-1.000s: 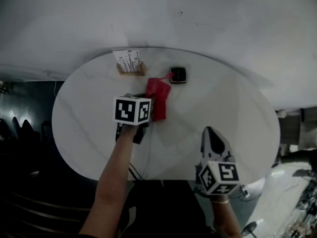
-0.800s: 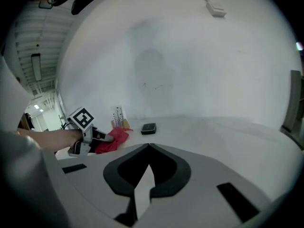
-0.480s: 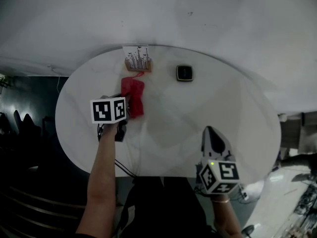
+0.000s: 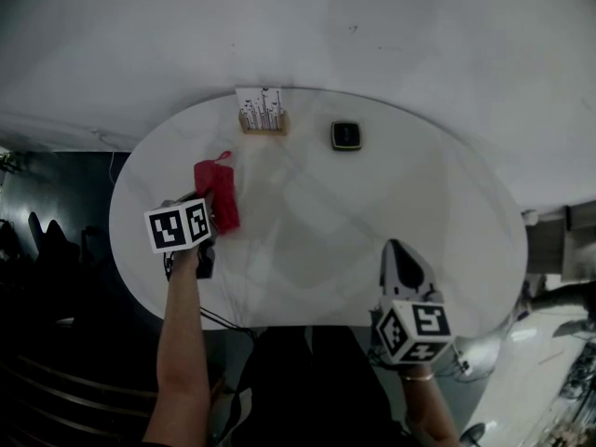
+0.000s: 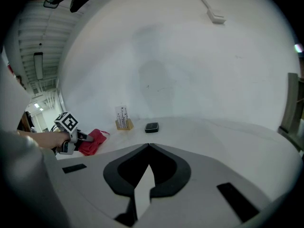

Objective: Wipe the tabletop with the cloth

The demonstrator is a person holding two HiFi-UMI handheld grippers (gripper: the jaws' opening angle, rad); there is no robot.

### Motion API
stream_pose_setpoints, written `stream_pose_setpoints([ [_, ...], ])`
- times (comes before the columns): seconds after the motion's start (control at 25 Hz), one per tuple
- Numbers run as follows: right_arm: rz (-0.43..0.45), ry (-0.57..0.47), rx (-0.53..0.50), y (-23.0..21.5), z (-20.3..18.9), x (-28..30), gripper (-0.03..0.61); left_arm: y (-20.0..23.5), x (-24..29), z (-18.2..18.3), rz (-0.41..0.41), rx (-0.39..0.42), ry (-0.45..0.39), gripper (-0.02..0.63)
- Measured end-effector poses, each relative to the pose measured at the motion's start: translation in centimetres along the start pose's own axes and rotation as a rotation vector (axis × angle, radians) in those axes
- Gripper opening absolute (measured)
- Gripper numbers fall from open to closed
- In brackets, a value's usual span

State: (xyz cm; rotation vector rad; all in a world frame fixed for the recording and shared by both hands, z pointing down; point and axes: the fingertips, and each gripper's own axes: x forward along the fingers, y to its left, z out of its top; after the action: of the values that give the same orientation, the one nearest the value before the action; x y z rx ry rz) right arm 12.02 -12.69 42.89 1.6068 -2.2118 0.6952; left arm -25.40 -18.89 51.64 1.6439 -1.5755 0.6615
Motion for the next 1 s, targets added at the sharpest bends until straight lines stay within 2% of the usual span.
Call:
stream_pose_setpoints([
  [0.24,0.006,-0.022,-0.004,1.2,0.0,-1.1,0.002,2.5,-4.2,-0.1,0.057,-0.057,-0.113,0.053],
  [0.4,0.008,-0.048,-0.011,1.9,0.5,-1.8,0.002,2.4,-6.8,0.3,0.072,-0.049,-0.184,0.052],
  [0.76,-0.017,-0.135,-0.018,2.3,2.6,-3.8,0.002,-2.3,-10.6,2.3,0.011,0.06,-0.333,0.052],
  [1.0,-0.034,-0.181,-0.016,1.8,3.4,-5.3,0.002,-7.7,-11.6,3.5,-0.088,0.132,-0.4,0.053],
])
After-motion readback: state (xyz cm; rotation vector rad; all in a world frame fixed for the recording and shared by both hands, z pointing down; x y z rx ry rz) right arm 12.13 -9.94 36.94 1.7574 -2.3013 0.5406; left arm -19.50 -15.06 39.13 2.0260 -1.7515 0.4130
